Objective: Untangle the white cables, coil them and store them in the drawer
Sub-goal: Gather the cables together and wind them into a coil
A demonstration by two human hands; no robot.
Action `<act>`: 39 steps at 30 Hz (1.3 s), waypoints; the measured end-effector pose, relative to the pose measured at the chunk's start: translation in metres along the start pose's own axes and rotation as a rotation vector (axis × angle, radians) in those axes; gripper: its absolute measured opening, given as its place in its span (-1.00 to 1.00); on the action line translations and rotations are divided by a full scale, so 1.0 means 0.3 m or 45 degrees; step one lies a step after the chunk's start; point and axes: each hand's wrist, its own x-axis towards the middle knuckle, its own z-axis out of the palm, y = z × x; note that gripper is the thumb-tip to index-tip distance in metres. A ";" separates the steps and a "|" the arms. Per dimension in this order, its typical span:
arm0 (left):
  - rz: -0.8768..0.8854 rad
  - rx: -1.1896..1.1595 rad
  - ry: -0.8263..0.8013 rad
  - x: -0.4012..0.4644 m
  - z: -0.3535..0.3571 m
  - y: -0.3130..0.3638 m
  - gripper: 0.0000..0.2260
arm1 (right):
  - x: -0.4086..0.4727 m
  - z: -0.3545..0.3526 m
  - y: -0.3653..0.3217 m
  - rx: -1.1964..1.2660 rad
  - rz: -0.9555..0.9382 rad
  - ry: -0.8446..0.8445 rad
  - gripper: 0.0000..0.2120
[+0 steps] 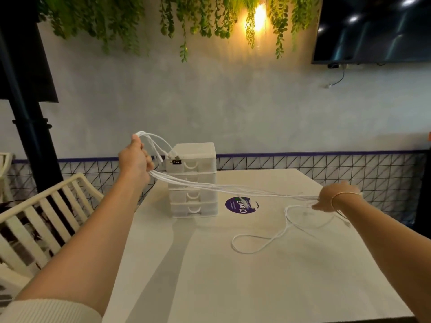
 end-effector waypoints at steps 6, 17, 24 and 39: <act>-0.019 0.062 -0.062 -0.030 0.034 -0.057 -0.67 | -0.014 -0.132 -0.088 0.261 0.311 0.162 -0.49; -0.044 0.110 -0.220 -0.083 0.113 -0.148 -0.66 | 0.000 -0.314 -0.242 1.292 -0.369 0.649 -0.60; -0.052 0.110 -0.247 -0.101 0.133 -0.188 -0.66 | -0.016 -0.341 -0.287 1.304 -0.869 0.969 -0.71; -0.144 -0.070 -0.291 -0.154 0.170 -0.260 -0.65 | -0.036 -0.124 -0.344 0.733 -0.671 0.119 -0.63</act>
